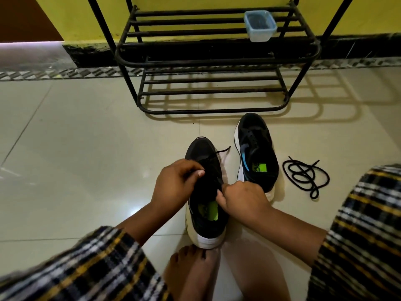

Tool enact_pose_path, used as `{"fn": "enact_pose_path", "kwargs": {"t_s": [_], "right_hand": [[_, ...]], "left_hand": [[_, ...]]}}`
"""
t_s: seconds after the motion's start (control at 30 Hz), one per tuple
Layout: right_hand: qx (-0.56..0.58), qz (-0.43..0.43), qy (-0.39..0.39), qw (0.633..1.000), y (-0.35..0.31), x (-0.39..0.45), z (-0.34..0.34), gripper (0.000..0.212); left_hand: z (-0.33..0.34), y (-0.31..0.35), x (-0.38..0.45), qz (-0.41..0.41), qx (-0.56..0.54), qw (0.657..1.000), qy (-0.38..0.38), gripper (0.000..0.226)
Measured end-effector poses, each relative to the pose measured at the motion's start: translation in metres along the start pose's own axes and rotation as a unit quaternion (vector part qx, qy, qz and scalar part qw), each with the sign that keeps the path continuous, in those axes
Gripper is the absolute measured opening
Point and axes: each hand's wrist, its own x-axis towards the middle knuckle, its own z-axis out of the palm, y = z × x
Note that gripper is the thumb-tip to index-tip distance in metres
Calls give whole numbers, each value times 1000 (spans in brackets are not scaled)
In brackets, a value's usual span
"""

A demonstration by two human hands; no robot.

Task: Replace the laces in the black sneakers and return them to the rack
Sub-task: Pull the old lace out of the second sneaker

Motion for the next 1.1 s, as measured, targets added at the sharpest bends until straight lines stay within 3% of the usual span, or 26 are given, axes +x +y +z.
{"fn": "enact_pose_path", "kwargs": {"t_s": [0.07,0.1,0.17,0.23,0.3,0.4,0.43,0.57,0.67,0.93,1.1], "right_hand": [[-5,-2,11,1000,1,0,0,39],[-5,-4,17,1000,1,0,0,39],[-3,-3,25,1000,2,-1,3,39],[-5,-7,40,999,2,-2,7,36],[2,-20,59,998,2,-3,9,36],[12,-41,69,997,1,-5,10,35],[12,-41,78,996,0,-6,9,31],[13,-44,75,996,-6,-5,5,57],[22,-76,63,995,-8,-3,1,56],[151,-138,-8,979,-6,-4,-6,57],[268,-106,-14,957,-9,-6,-25,23]], "left_hand": [[-6,2,5,-110,-138,982,68,16],[-10,0,10,-149,-154,972,99,14],[-16,-4,15,-215,-82,967,113,13],[-16,-3,10,-272,1,959,77,46],[-8,5,-2,-253,0,966,46,68],[9,9,-21,-228,-44,973,-20,80],[13,8,-25,-227,-50,972,-32,78],[21,1,-32,-218,-65,974,-13,50],[26,-7,-34,-217,-106,970,-20,33],[37,-13,-39,-148,-42,988,-10,41],[35,-18,-42,-123,-2,992,10,40]]}}
